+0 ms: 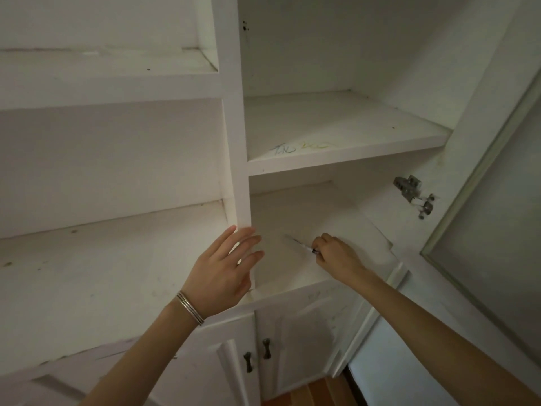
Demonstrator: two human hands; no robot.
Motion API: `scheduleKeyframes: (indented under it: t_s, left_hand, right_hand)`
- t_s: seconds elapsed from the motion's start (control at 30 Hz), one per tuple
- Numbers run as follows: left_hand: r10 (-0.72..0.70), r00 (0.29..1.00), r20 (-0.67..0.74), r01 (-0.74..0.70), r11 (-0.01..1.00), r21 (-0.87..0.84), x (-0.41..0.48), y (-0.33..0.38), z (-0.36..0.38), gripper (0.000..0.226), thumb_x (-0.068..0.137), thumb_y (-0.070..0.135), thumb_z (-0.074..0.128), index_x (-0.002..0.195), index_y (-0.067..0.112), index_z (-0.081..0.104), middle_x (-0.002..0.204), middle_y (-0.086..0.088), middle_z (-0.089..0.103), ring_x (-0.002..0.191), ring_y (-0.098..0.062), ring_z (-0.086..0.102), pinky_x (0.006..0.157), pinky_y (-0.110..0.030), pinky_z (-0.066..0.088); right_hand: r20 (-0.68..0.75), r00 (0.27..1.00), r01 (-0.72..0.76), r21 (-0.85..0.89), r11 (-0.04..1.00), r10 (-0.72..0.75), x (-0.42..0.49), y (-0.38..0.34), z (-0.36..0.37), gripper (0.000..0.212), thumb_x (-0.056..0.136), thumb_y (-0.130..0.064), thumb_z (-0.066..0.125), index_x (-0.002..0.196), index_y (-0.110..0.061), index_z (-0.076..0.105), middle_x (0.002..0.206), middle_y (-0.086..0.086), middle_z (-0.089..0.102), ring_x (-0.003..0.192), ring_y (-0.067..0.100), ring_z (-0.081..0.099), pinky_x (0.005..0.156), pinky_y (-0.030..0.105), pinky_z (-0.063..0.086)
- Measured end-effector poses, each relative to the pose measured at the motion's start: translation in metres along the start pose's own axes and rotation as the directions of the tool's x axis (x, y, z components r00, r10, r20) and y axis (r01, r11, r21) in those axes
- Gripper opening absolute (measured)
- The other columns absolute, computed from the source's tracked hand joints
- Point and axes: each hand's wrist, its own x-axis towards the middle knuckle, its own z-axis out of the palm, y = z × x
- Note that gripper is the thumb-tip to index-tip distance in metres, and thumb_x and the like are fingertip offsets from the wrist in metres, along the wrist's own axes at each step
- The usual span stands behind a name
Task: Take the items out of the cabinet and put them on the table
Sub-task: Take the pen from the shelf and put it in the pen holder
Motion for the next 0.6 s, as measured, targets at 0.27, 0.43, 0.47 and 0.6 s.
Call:
scheduleKeyframes:
  t_s: [0.27, 0.43, 0.47, 0.6]
  left_hand:
    - [0.048, 0.997, 0.059, -0.041, 0.993, -0.111, -0.012, 0.023, -0.011, 0.037, 0.075, 0.021, 0.048, 0.105, 0.012, 0.068, 0.115, -0.009, 0.063, 0.114, -0.03, 0.052, 0.096, -0.041, 0.038]
    - [0.166, 0.983, 0.074, -0.146, 0.963, -0.225, -0.039, 0.067, -0.017, 0.039, 0.074, 0.023, 0.046, 0.104, 0.014, 0.069, 0.109, -0.008, 0.065, 0.105, -0.03, 0.058, 0.089, -0.04, 0.045]
    - [0.186, 0.979, 0.079, -0.162, 0.955, -0.248, -0.047, 0.078, -0.017, 0.04, 0.073, 0.024, 0.045, 0.104, 0.014, 0.069, 0.108, -0.007, 0.066, 0.103, -0.029, 0.06, 0.088, -0.04, 0.044]
    - [0.284, 0.952, 0.118, -0.23, 0.913, -0.336, -0.086, 0.128, -0.018, 0.042, 0.074, 0.028, 0.042, 0.104, 0.016, 0.069, 0.106, -0.006, 0.067, 0.101, -0.028, 0.061, 0.089, -0.039, 0.036]
  right_hand:
    - [-0.178, 0.982, -0.021, 0.237, 0.971, 0.064, -0.095, -0.024, -0.041, 0.017, 0.084, -0.009, 0.06, 0.1, -0.007, 0.067, 0.089, 0.011, 0.061, 0.081, 0.024, 0.057, 0.061, 0.029, 0.043]
    - [-0.18, 0.955, -0.172, 0.309, 0.935, 0.236, -0.192, -0.042, -0.05, 0.011, 0.083, -0.008, 0.063, 0.093, -0.009, 0.068, 0.086, 0.009, 0.066, 0.075, 0.022, 0.06, 0.064, 0.028, 0.047]
    - [-0.167, 0.945, -0.215, 0.335, 0.917, 0.282, -0.216, -0.047, -0.049, 0.008, 0.083, -0.009, 0.064, 0.09, -0.01, 0.067, 0.084, 0.007, 0.066, 0.072, 0.02, 0.06, 0.064, 0.03, 0.05]
    - [-0.079, 0.896, -0.4, 0.278, 0.873, 0.436, -0.318, -0.072, -0.042, 0.005, 0.084, -0.016, 0.063, 0.086, -0.02, 0.065, 0.081, -0.003, 0.064, 0.072, 0.01, 0.054, 0.065, 0.026, 0.046]
